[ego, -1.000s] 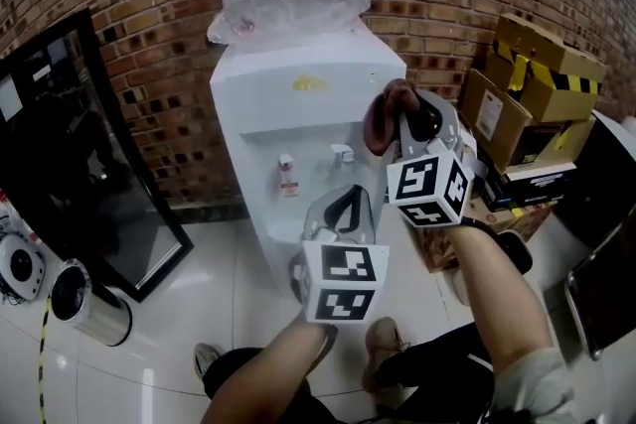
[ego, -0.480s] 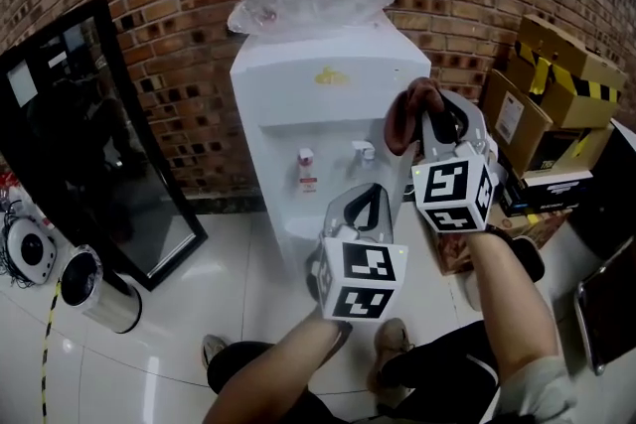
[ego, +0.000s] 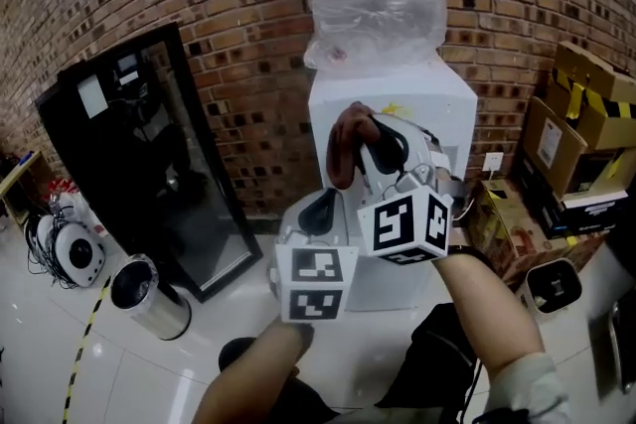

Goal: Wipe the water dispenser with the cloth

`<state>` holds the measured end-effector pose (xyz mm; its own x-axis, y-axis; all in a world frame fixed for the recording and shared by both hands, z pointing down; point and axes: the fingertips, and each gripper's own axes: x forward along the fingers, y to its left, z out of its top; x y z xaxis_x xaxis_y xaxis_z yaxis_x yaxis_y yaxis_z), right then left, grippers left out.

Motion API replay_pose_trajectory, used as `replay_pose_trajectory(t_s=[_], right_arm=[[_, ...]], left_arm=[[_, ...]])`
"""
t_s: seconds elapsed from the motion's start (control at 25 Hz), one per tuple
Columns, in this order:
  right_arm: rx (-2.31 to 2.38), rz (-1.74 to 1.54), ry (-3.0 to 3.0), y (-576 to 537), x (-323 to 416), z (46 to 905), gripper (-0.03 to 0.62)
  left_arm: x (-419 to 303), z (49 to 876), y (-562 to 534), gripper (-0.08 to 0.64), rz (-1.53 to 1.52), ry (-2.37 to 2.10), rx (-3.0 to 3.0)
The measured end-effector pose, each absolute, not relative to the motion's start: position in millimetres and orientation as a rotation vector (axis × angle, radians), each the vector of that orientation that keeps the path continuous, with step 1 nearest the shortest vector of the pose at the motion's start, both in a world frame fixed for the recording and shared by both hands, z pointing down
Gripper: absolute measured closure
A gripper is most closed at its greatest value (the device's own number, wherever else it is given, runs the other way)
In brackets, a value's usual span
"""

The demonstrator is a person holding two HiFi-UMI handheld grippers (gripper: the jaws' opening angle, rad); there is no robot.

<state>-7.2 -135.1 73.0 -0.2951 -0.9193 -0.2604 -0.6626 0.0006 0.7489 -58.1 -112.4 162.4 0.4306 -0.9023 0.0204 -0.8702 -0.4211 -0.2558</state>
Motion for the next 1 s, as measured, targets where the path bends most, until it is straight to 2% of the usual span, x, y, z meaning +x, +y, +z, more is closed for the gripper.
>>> replay_pose_trajectory(t_s=[0.2, 0.4, 0.68, 1.0], right_arm=[[1.462, -1.115, -1.991, -166.3, -69.7, 115.0, 0.505], [1.397, -1.082, -1.856, -196.1, -74.1, 154.9, 0.506], [1.388, -1.108, -1.777, -191.6, -57.9, 163.7, 0.505], [1.450, -1.064, -1.740, -181.2, -0.1, 158.7, 0.505]], left_arm=[[-132.4, 174.7, -120.8, 0.560, -0.255, 1.728, -2.406], [-156.2, 197.1, -126.4, 0.560, -0.268, 1.785, -2.416], [-127.7, 207.1, -131.6, 0.560, -0.263, 1.709, -2.488], [-70.4, 206.5, -125.4, 0.560, -0.272, 1.597, -2.536]])
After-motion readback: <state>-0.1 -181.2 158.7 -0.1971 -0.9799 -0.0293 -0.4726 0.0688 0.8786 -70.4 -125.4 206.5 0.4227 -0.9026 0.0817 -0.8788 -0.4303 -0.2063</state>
